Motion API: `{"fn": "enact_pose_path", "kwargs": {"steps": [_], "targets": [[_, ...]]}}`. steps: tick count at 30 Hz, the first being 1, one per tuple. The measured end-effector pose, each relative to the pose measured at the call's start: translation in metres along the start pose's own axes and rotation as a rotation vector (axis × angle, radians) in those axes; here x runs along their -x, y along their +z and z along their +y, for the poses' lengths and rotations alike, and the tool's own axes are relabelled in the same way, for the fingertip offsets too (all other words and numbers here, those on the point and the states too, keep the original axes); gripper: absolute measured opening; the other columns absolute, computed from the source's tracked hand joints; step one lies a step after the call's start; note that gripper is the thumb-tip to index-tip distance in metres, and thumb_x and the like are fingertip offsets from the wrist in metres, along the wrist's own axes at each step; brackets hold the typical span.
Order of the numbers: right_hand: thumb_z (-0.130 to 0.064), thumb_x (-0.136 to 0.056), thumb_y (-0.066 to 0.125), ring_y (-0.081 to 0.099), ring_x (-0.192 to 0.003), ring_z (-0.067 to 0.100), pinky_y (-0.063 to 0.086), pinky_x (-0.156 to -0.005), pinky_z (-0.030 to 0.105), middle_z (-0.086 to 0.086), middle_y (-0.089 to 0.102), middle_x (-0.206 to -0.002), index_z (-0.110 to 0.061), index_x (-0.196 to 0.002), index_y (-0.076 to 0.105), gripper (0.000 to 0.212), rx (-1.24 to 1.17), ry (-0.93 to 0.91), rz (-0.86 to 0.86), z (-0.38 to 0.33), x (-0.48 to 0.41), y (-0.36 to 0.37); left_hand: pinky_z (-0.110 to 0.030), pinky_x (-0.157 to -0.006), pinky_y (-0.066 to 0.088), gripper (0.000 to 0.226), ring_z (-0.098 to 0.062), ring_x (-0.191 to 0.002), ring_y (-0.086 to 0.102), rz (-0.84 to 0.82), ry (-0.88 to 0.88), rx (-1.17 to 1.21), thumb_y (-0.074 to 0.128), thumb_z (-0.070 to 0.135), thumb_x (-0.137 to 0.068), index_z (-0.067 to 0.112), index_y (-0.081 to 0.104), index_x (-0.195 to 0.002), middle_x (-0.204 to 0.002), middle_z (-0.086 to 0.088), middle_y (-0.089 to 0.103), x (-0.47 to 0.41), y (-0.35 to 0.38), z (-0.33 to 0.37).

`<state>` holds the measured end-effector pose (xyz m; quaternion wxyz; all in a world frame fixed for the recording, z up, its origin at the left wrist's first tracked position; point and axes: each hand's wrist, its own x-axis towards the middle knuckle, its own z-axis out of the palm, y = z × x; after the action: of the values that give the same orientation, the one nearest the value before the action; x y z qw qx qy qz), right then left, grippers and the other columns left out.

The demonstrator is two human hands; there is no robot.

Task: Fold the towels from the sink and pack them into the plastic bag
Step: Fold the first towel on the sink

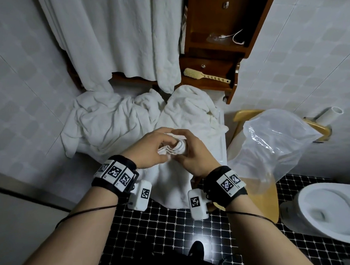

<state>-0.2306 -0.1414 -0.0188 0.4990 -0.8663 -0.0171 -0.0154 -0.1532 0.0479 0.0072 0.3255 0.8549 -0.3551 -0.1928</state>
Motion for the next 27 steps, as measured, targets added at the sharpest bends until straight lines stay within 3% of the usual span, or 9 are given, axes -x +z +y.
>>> {"fn": "enact_pose_path", "kwargs": {"steps": [2,4,8,11,13,17,20,24,27], "targets": [[-0.002,-0.086,0.077,0.071,-0.099,0.017,0.055,-0.088,0.031,0.002,0.074,-0.108,-0.013,-0.138,0.05,0.06,0.057,-0.005,-0.012,0.0,0.0,-0.005,-0.031,-0.092,0.056,0.054,-0.005,-0.105,0.067,0.015,-0.032,0.063,0.083,0.003,-0.073,0.035,0.067,-0.113,-0.128,0.017,0.062,0.003,0.004,0.002],[-0.003,-0.087,0.078,0.069,-0.097,0.017,0.053,-0.085,0.029,0.001,0.073,-0.107,-0.012,-0.133,0.054,0.053,0.101,-0.004,-0.014,-0.001,-0.004,-0.008,-0.03,-0.083,0.056,0.06,-0.006,-0.097,0.066,0.03,-0.055,0.071,0.083,0.003,-0.07,0.037,0.055,-0.111,-0.114,0.016,0.064,0.005,0.009,0.005],[-0.005,-0.083,0.082,0.069,-0.094,0.018,0.05,-0.079,0.027,0.0,0.074,-0.103,-0.012,-0.121,0.064,0.042,0.174,-0.035,-0.02,0.0,-0.01,-0.016,-0.044,-0.077,0.06,0.072,-0.018,-0.088,0.068,0.088,-0.125,0.096,0.09,0.011,-0.071,0.029,0.033,-0.11,-0.109,0.005,0.057,0.008,0.01,0.003],[-0.014,-0.085,0.085,0.068,-0.088,0.014,0.053,-0.079,0.029,-0.004,0.075,-0.098,-0.016,-0.114,0.071,0.032,0.19,-0.09,-0.047,0.0,-0.01,-0.021,-0.049,-0.072,0.057,0.07,-0.022,-0.072,0.062,-0.001,-0.136,0.049,0.092,0.013,-0.068,0.03,0.038,-0.11,-0.103,0.0,0.063,0.008,0.002,-0.001],[-0.022,-0.088,0.085,0.066,-0.083,0.007,0.051,-0.075,0.024,-0.009,0.073,-0.091,-0.019,-0.109,0.071,0.025,0.165,-0.102,-0.041,0.0,-0.01,-0.024,-0.05,-0.073,0.059,0.071,-0.027,-0.076,0.064,-0.008,-0.156,0.028,0.09,0.016,-0.067,0.033,0.039,-0.113,-0.102,-0.003,0.066,0.006,0.001,-0.001],[-0.03,-0.092,0.082,0.059,-0.073,0.001,0.041,-0.066,0.018,-0.015,0.064,-0.08,-0.02,-0.103,0.066,0.022,0.158,-0.103,0.012,0.001,-0.011,-0.034,-0.043,-0.079,0.058,0.075,-0.021,-0.092,0.066,-0.051,-0.248,-0.137,0.085,0.029,-0.065,0.042,0.04,-0.123,-0.105,0.004,0.066,0.005,0.005,-0.008],[-0.037,-0.093,0.08,0.061,-0.078,0.006,0.046,-0.071,0.032,-0.013,0.064,-0.082,-0.021,-0.103,0.062,0.026,0.197,-0.048,0.07,0.004,-0.011,-0.042,-0.04,-0.081,0.055,0.033,-0.021,-0.088,0.064,-0.074,-0.315,-0.26,0.081,0.033,-0.073,0.026,0.057,-0.094,-0.093,0.009,0.062,0.006,0.004,-0.011],[-0.057,-0.086,0.074,0.061,-0.092,0.032,0.05,-0.082,0.045,-0.002,0.065,-0.093,-0.029,-0.103,0.063,0.034,0.367,0.038,0.225,0.014,-0.013,-0.043,-0.043,-0.089,0.047,0.045,-0.019,-0.089,0.059,-0.061,-0.385,-0.418,0.072,0.063,-0.083,0.021,0.06,-0.075,-0.083,0.009,0.063,0.007,0.0,-0.004],[-0.043,-0.087,0.082,0.052,-0.1,0.03,0.043,-0.089,0.036,0.0,0.051,-0.095,-0.023,-0.112,0.07,0.034,0.297,0.07,0.337,0.013,-0.011,-0.046,-0.036,-0.082,0.044,0.039,-0.015,-0.086,0.059,0.008,-0.295,-0.354,0.073,0.061,-0.086,0.026,0.058,-0.078,-0.079,0.013,0.062,0.008,-0.002,0.011]]}}
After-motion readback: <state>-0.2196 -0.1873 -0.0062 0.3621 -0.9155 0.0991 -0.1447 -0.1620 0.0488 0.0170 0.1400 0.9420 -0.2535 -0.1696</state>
